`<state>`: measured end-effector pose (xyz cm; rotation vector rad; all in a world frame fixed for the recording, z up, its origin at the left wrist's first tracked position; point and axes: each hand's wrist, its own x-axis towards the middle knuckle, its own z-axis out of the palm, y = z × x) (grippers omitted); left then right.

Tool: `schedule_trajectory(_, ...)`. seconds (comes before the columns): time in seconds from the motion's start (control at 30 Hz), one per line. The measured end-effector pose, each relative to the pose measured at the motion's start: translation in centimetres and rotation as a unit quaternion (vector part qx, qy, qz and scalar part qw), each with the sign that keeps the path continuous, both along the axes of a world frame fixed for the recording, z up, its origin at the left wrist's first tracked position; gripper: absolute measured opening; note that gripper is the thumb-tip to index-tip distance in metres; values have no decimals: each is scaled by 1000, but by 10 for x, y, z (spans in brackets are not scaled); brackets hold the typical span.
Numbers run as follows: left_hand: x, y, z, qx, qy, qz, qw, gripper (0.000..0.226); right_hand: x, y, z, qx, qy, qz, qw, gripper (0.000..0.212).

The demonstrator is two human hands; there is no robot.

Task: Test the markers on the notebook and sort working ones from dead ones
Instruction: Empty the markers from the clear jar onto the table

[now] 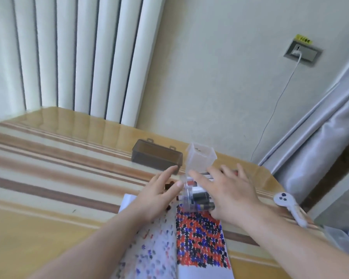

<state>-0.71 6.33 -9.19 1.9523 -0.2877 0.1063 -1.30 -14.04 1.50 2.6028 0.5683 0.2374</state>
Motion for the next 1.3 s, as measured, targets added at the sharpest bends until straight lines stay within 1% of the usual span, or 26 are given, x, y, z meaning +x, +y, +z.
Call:
schedule_trajectory(0.07,4,0,-2,37,-6,14,999,72,6,-6,1,-9,-4,-22,1000,117)
schedule_trajectory(0.13,7,0,-3,80,-10,2,997,74,10,-15,2,0,3,-41,999,114)
schedule_trajectory(0.2,8,-3,-5,138,-35,-18,990,75,12,-17,2,1,3,-26,1000,114)
schedule_trajectory(0.27,10,-6,-8,176,-60,-2,983,62,11,-15,0,-20,3,6,1000,114)
schedule_trajectory(0.33,13,-7,-10,167,-70,35,983,37,10,-15,-3,-14,16,20,1000,112)
schedule_trajectory(0.4,16,-5,-10,151,-72,55,984,18,8,-17,-7,25,36,15,999,112)
schedule_trajectory(0.53,17,3,-6,112,-66,71,989,8,5,-26,-15,95,62,-11,993,112)
schedule_trajectory(0.63,22,20,-3,84,-46,125,988,10,5,-49,-14,103,46,-47,992,110)
schedule_trajectory(0.7,28,34,-5,88,-21,160,983,12,4,-70,-13,103,43,-81,991,112)
schedule_trajectory(0.8,33,39,-11,141,-12,151,978,12,-2,-96,-14,102,43,-112,988,115)
schedule_trajectory(0.9,31,30,-11,198,-38,122,972,24,-8,-97,-15,109,46,-117,986,116)
schedule_trajectory(1.03,26,29,-10,212,-82,93,969,36,-3,-70,-16,135,44,-77,987,114)
schedule_trajectory(1.17,21,28,-6,250,-139,85,954,54,2,-28,-12,149,37,-15,988,113)
schedule_trajectory(1.23,19,24,-3,274,-159,87,944,54,1,-8,-9,144,25,15,989,111)
schedule_trajectory(1.3,18,20,-3,252,-171,90,948,46,-1,5,-9,144,6,32,989,111)
